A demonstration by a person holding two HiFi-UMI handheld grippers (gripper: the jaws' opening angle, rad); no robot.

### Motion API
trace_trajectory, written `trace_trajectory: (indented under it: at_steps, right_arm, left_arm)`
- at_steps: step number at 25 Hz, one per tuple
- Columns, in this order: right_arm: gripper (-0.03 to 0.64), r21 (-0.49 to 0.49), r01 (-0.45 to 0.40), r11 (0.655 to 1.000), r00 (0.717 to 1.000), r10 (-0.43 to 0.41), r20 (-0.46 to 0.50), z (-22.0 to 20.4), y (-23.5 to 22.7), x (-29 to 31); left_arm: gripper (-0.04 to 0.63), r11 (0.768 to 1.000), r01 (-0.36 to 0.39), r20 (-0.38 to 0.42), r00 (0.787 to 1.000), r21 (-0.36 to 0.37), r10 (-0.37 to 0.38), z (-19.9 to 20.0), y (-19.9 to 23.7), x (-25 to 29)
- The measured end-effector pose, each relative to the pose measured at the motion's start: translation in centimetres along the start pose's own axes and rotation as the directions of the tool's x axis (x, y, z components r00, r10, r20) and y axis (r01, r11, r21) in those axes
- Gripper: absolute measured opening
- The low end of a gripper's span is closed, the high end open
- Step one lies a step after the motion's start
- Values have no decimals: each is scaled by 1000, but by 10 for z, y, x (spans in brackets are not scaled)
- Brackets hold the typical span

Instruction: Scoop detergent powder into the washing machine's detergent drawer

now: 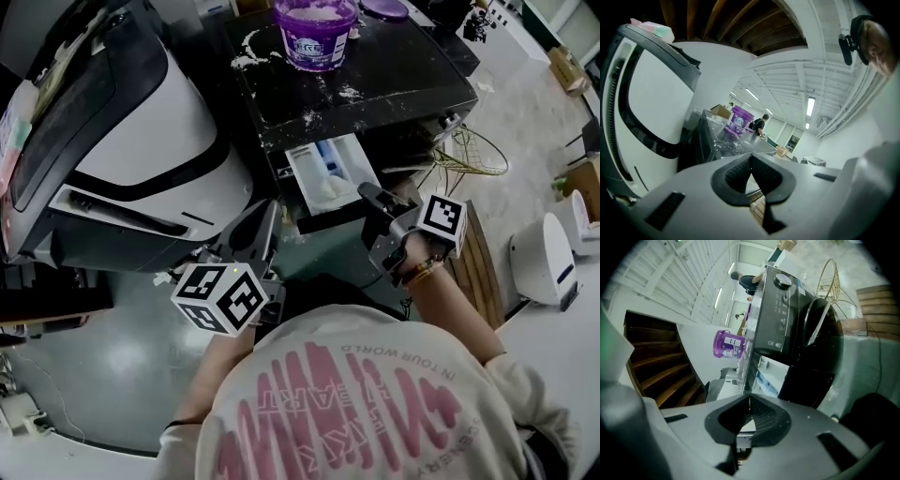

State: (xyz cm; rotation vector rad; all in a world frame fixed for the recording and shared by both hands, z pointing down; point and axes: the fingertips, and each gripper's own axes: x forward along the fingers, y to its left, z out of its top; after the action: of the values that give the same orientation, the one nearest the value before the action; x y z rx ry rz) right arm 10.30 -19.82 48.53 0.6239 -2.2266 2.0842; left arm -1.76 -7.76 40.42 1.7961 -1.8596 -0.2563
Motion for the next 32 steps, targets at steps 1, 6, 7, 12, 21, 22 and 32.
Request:
trace_trajectory:
  at_steps: [1, 6, 7, 12, 21, 22, 32]
  right_arm:
    - [2, -21, 9, 1000, 1000, -9, 4, -1, 0, 0]
    - [0, -142, 85, 986, 996, -81, 33, -7, 1, 3]
    - [0, -161, 104, 981, 994, -98, 47, -8, 2, 3]
    - [0, -236, 199, 951, 977, -175, 120, -16, 4, 3]
    - [0, -502, 399, 767, 917, -334, 217, -40, 14, 11]
    - [0, -527, 416, 741, 909, -347, 230, -43, 16, 11]
    - [2, -806, 482, 343, 823, -492, 283, -66, 21, 29]
  left_arm:
    - [3, 1000, 9, -9, 1000, 2, -9, -1, 0, 1]
    - [2, 996, 75, -50, 996, 47, -73, 6, 4, 4]
    - [2, 995, 88, -61, 995, 53, -85, 6, 7, 4]
    - [2, 986, 159, -118, 981, 44, -153, 12, 24, -2]
    - [2, 968, 247, -147, 960, 36, -240, 17, 50, -16]
    - [2, 965, 259, -149, 956, 37, -251, 18, 51, -17]
    - [2, 949, 313, -141, 942, 31, -306, 27, 63, -33]
